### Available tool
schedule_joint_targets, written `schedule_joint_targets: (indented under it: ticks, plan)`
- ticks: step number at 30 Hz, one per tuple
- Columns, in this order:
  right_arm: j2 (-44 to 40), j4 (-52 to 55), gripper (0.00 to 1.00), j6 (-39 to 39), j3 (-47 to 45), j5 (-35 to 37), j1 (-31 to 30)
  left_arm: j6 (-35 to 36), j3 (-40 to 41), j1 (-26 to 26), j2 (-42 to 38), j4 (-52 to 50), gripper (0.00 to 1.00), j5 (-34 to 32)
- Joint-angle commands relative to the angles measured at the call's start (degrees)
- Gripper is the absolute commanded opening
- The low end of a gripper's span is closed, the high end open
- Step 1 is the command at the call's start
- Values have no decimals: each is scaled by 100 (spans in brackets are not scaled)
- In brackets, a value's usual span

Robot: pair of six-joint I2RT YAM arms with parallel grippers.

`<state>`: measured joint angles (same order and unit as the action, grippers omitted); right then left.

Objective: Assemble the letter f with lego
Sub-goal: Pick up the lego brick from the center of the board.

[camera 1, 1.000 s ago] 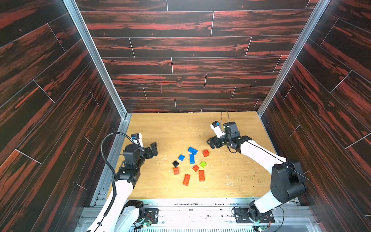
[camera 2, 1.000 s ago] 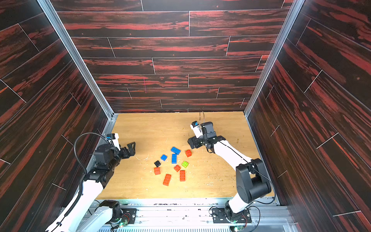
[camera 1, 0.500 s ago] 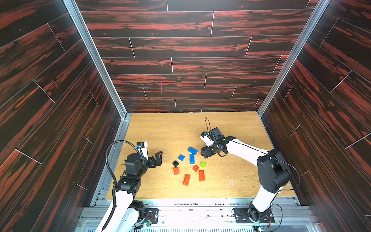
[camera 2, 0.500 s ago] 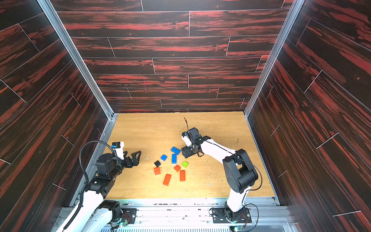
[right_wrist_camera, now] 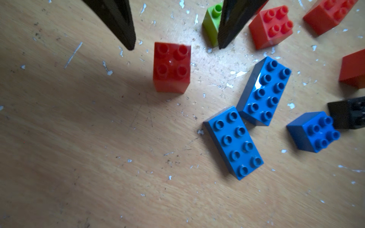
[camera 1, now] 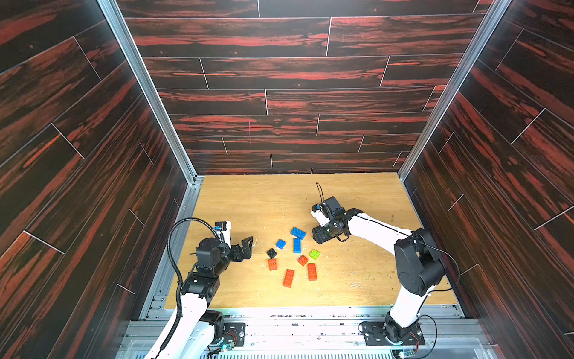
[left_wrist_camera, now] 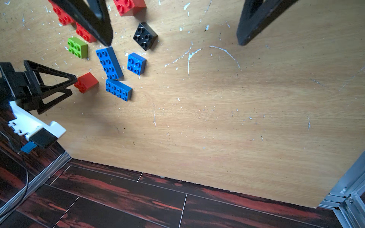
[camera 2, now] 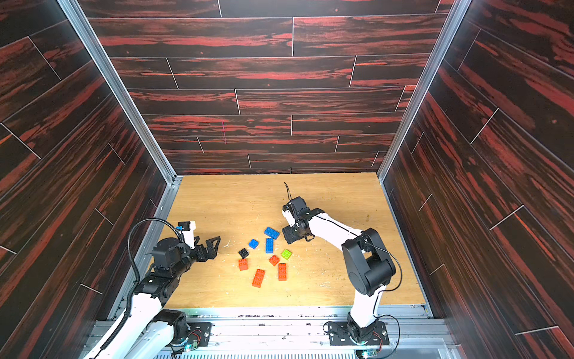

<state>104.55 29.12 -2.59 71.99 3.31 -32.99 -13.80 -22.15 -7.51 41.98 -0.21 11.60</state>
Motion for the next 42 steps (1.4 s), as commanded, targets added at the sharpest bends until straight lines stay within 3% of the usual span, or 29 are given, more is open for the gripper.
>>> schedule_joint_targets:
  ticks: [1,10,14,22,24,34,42]
  plan:
    - [207,162,67,-75,196,-12,-41,132,10,-24,43,-71,100,163]
    - [339,174,64,-132,219,-22,-58,306,181,-195,-85,78,100,1818]
    - [363,173,63,-153,204,-19,-57,308,539,-500,-811,120,100,1640]
    - [365,230,62,-154,219,3,-52,251,1186,-1001,-3250,-567,100,922]
    - [365,259,62,-154,244,18,-57,187,1273,-1011,-3528,-600,100,946]
    - [429,307,57,-198,325,31,-53,-180,1196,-1093,-2714,-524,100,1214]
    - [733,317,52,-232,566,69,-51,-259,1287,-1143,-3509,-905,100,864]
